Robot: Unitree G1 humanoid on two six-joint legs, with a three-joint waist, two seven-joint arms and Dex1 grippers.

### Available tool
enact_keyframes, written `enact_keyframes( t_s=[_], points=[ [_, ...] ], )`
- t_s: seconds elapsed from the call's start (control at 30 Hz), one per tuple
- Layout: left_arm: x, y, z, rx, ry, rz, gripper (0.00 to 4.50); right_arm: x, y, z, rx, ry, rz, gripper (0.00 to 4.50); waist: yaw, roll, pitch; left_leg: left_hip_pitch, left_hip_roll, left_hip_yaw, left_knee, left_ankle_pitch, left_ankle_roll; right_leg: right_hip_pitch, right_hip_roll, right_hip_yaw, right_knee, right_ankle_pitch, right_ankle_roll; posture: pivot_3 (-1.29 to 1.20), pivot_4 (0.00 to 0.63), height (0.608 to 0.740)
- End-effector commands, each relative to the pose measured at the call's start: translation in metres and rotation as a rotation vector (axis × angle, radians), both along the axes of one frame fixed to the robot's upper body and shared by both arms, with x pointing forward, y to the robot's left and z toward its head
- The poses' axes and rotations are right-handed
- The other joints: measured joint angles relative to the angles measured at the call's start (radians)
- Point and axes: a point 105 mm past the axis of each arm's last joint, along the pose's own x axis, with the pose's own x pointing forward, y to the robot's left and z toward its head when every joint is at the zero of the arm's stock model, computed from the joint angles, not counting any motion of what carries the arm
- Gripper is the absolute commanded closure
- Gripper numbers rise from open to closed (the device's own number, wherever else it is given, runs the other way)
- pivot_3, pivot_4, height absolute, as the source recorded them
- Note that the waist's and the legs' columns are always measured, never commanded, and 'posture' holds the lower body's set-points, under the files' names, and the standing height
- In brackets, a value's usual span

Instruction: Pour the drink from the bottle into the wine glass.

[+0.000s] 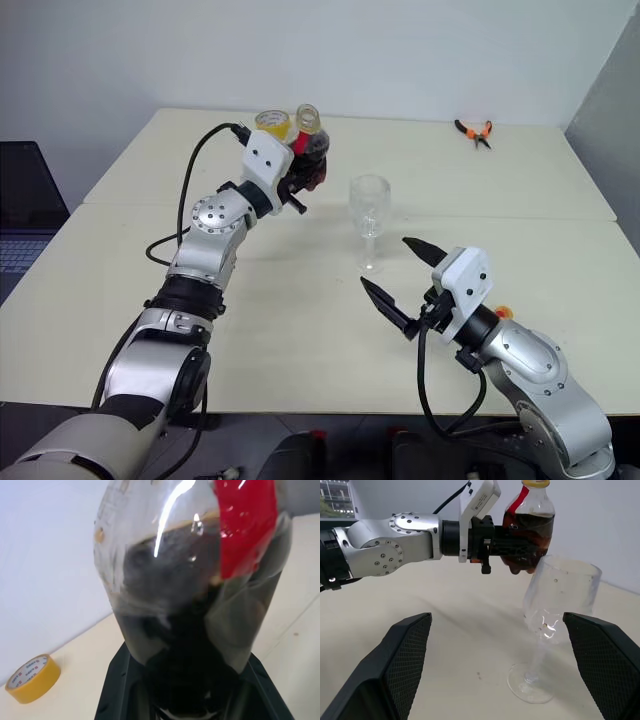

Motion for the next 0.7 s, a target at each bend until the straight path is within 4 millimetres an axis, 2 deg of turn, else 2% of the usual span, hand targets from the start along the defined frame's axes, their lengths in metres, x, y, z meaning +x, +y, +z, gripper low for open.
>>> enact_keyframes(
  t_s=[0.03,0.4,0.7],
  points=[
    [-0.001,-0.008,0.031,0.027,-0.113,-0.038,3.60,-0.002,-0.001,0.015,0.023,-0.086,-0.019,0.00,0.000,0.000,0.000,0.000,0.000,0.000,0.000,0.000,0.000,0.000,0.000,0.000,0.000,0.000,0.000,0.00,0.150,0.740],
    [0.002,-0.015,0.032,0.067,-0.137,-0.066,3.60,0.020,0.003,0.017,0.066,-0.156,-0.079,0.00,0.000,0.000,0.000,-0.001,0.000,0.000,0.000,0.000,0.000,-0.001,0.000,0.000,0.000,0.000,0.000,0.00,0.150,0.740],
    [0.002,-0.018,0.034,0.118,-0.169,-0.079,3.60,0.025,0.006,0.016,0.086,-0.157,-0.085,0.00,0.001,0.000,0.001,-0.001,0.000,0.000,0.000,0.001,-0.002,-0.001,0.000,0.000,0.001,0.000,0.000,0.00,0.150,0.740]
  ],
)
